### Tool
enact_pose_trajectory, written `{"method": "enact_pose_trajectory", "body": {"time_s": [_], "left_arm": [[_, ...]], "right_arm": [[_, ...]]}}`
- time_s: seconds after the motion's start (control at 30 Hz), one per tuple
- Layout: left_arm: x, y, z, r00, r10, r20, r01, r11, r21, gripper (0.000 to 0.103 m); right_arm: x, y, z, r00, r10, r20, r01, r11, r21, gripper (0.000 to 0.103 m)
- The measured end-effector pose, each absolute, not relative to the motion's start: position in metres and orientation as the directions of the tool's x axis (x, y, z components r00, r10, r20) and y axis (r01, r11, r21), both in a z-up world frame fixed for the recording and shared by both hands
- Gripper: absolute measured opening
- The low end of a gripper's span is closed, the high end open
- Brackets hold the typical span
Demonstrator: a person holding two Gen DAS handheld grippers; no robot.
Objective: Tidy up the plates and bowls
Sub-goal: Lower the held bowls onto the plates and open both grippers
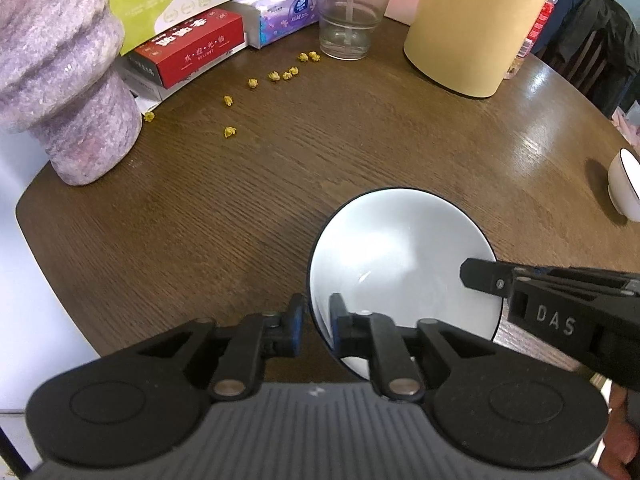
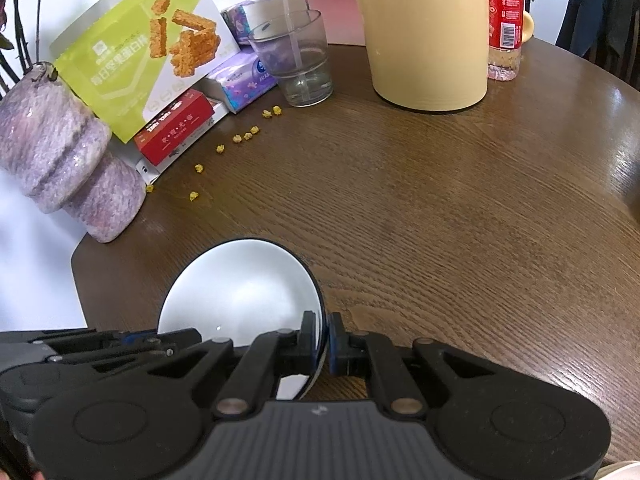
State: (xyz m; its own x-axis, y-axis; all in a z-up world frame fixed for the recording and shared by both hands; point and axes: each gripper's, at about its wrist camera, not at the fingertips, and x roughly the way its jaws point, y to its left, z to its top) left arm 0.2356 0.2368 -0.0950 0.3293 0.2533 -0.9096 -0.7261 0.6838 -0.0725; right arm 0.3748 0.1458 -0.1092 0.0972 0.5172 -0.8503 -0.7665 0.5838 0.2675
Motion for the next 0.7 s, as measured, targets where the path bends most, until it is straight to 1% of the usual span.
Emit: {"method": "enact_pose_trajectory", "body": {"time_s": [0.03,0.07,0.13,0.17,0.2,0.23,0.3,0.33,0.37,0.4,0.43,0.47,0.5,0.53,0.57,0.63,0.7], "left_arm": [[0.235,0.236,-0.094,0.332,0.255,-0.908,-0.724,0.686,-0.072,0.03],[0.234,0.236,-0.092,0.335,0.259,-0.906,-0.722,0.688,-0.071,0.038],[0.233,0.236,-0.089,0.341,0.265,-0.902,-0.72,0.69,-0.07,0.04],[0.232,0.236,-0.087,0.345,0.263,-0.901,-0.72,0.691,-0.073,0.042],[0.231,0.237,-0.086,0.347,0.263,-0.9,-0.719,0.691,-0.075,0.047],[0.23,0.237,-0.085,0.347,0.264,-0.9,-0.719,0.691,-0.074,0.049],[0.228,0.238,-0.082,0.353,0.263,-0.898,-0.715,0.694,-0.078,0.05],[0.227,0.238,-0.079,0.36,0.264,-0.895,-0.715,0.694,-0.083,0.051],[0.225,0.239,-0.077,0.366,0.266,-0.892,-0.715,0.694,-0.086,0.055],[0.224,0.239,-0.074,0.374,0.269,-0.888,-0.713,0.695,-0.09,0.059],[0.222,0.239,-0.072,0.38,0.274,-0.883,-0.712,0.696,-0.091,0.06],[0.222,0.24,-0.069,0.386,0.279,-0.879,-0.711,0.698,-0.09,0.064],[0.221,0.24,-0.066,0.392,0.283,-0.875,-0.71,0.699,-0.092,0.069],[0.22,0.24,-0.064,0.4,0.287,-0.871,-0.708,0.7,-0.095,0.072],[0.22,0.24,-0.061,0.408,0.291,-0.865,-0.706,0.702,-0.096,0.075],[0.22,0.239,-0.057,0.418,0.296,-0.859,-0.698,0.709,-0.096,0.077],[0.221,0.238,-0.052,0.43,0.3,-0.851,-0.694,0.713,-0.099,0.083]], "right_arm": [[0.375,0.145,-0.107,0.1,0.521,-0.847,-0.767,0.583,0.269,0.009],[0.375,0.145,-0.106,0.104,0.523,-0.846,-0.767,0.584,0.267,0.009],[0.376,0.143,-0.101,0.112,0.529,-0.841,-0.765,0.586,0.267,0.01],[0.377,0.142,-0.099,0.115,0.53,-0.84,-0.763,0.589,0.267,0.012],[0.378,0.142,-0.098,0.118,0.532,-0.838,-0.762,0.59,0.268,0.017],[0.378,0.14,-0.096,0.121,0.537,-0.835,-0.761,0.59,0.269,0.017],[0.378,0.138,-0.093,0.125,0.539,-0.833,-0.756,0.595,0.272,0.018],[0.379,0.136,-0.092,0.125,0.543,-0.83,-0.753,0.597,0.277,0.024],[0.379,0.134,-0.091,0.125,0.547,-0.828,-0.749,0.6,0.283,0.028],[0.378,0.132,-0.089,0.13,0.551,-0.825,-0.747,0.602,0.284,0.036],[0.378,0.13,-0.087,0.136,0.554,-0.821,-0.746,0.603,0.283,0.044],[0.378,0.128,-0.085,0.141,0.558,-0.818,-0.746,0.603,0.283,0.048],[0.378,0.126,-0.083,0.145,0.562,-0.815,-0.744,0.605,0.285,0.055],[0.378,0.124,-0.081,0.146,0.567,-0.81,-0.741,0.606,0.29,0.061],[0.379,0.122,-0.08,0.147,0.572,-0.807,-0.738,0.606,0.295,0.064],[0.379,0.119,-0.075,0.157,0.579,-0.8,-0.732,0.612,0.299,0.079],[0.38,0.115,-0.071,0.172,0.584,-0.793,-0.727,0.619,0.298,0.088]]}}
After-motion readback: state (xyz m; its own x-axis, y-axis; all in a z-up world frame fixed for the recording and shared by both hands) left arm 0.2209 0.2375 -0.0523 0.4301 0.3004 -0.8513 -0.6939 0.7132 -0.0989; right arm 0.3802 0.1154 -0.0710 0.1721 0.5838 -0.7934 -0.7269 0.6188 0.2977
